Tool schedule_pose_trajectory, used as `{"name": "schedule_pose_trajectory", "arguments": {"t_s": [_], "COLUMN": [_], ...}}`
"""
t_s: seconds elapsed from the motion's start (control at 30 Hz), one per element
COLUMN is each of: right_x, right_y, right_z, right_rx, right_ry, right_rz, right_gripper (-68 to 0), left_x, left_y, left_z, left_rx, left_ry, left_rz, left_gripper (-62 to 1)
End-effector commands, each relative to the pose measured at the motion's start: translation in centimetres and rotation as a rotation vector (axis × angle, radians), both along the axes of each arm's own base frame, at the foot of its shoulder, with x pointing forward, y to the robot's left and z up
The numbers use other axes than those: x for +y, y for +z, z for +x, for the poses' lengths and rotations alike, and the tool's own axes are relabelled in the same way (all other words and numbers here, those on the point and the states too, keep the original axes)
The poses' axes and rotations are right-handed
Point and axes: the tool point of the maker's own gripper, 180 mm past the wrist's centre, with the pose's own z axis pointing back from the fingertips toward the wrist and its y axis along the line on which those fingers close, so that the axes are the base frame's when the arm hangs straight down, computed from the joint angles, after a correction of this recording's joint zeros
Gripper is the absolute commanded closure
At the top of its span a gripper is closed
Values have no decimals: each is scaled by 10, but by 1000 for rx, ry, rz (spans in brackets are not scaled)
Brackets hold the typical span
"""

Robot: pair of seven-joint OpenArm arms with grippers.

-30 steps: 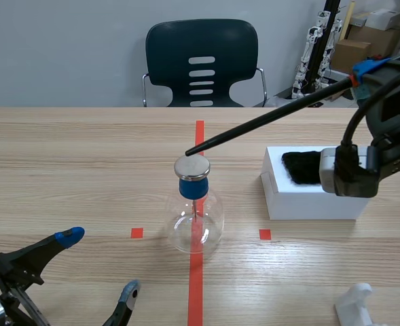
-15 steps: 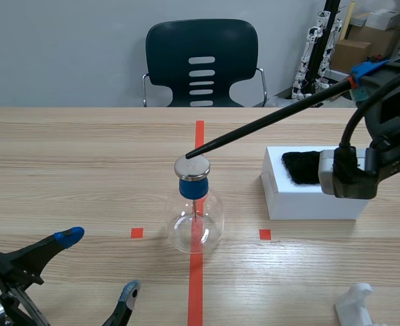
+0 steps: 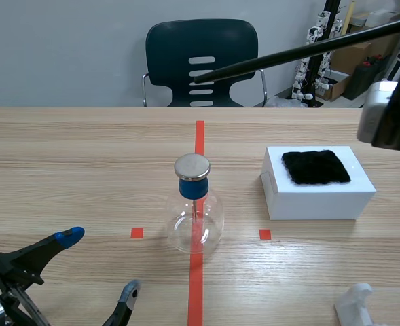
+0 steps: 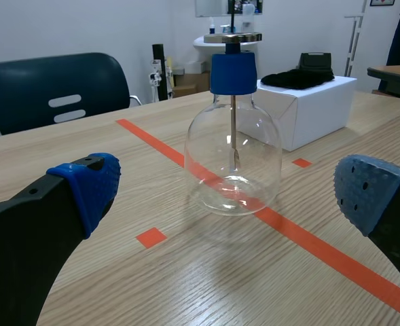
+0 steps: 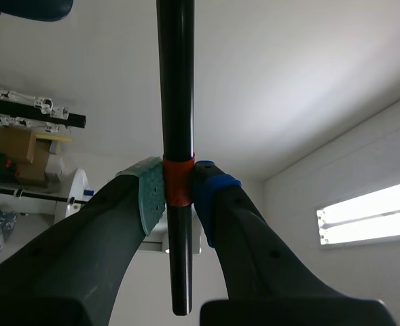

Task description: Do the electroscope experiment. move the rod toward and away from the electroscope

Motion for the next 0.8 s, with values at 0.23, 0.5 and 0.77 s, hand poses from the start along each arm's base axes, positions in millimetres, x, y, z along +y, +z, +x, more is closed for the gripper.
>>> {"name": "schedule_pose_trajectory", "arguments": {"t_s": [0.23,0.5,0.77], "right_x": [-41,-70,-86], "right_y": [22,36,24], "right_z": [-10,-20,-28], "right_rx": [5,13,75], "right_ry": [-51,-76,-94], "right_rz": [127,205,221], "right_gripper": [-10,-10,-11], "left_x": [0,0,0], "left_y": [7,7,7], "left_z": [1,1,1], "left_rx": [-25,-25,-25], "left_ry": [1,1,1], "left_rz": [-22,-22,-21], "left_gripper": [-623,-623,-623]}}
